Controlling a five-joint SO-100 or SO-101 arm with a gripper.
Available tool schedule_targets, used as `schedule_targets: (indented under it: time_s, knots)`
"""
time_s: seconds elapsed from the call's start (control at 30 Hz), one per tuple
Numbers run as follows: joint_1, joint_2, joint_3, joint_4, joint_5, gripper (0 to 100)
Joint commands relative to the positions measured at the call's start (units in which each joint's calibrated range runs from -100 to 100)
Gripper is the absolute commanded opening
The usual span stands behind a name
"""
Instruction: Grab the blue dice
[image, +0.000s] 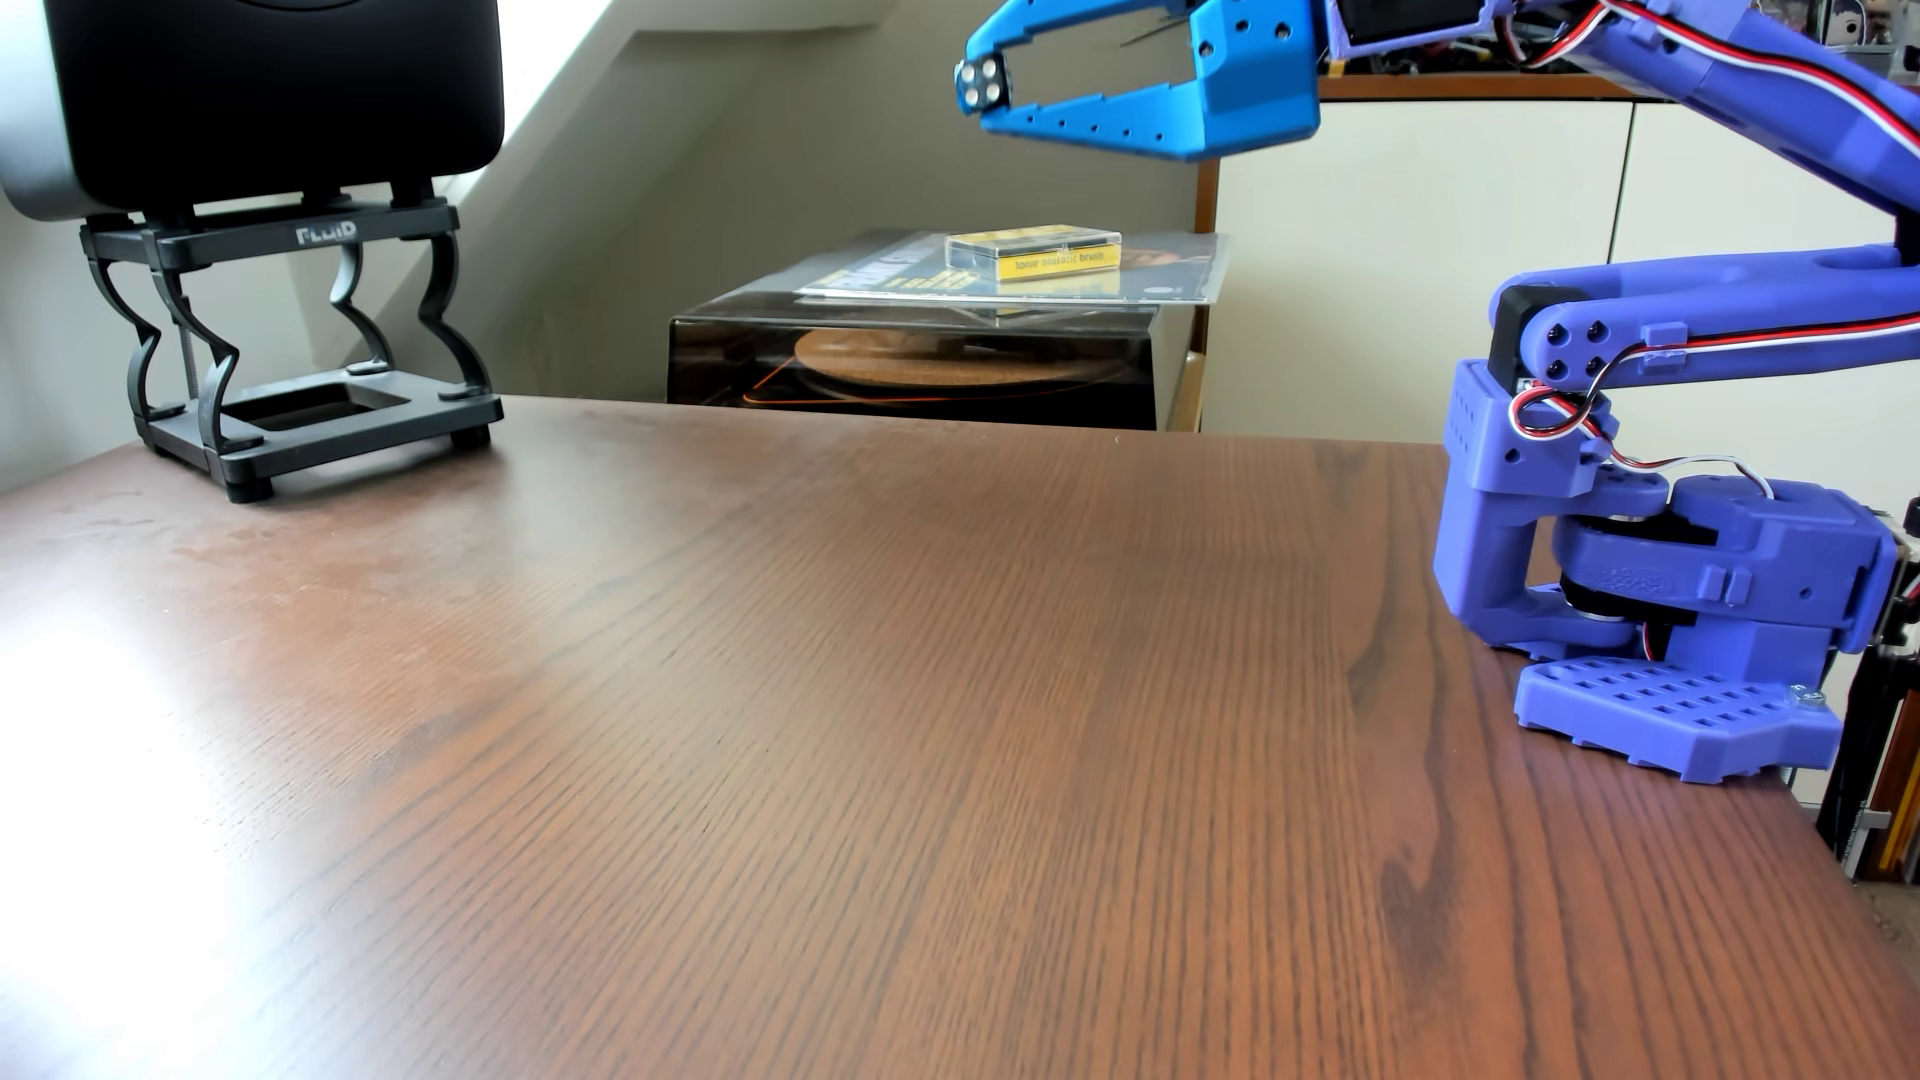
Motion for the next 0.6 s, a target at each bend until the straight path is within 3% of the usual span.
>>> schedule_targets:
  time_s: [0.0, 0.13, 0.37, 0.57]
  knots:
    - [-0.4, -0.6, -4.1, -1.4, 0.2, 2]
    - [-0.9, -0.6, -1.0, -1.4, 2.5, 3]
    - [-1.7, -0.7, -1.7, 3.1, 5.4, 20]
    - [-2.3, -0.7, -2.0, 4.3, 5.4, 20]
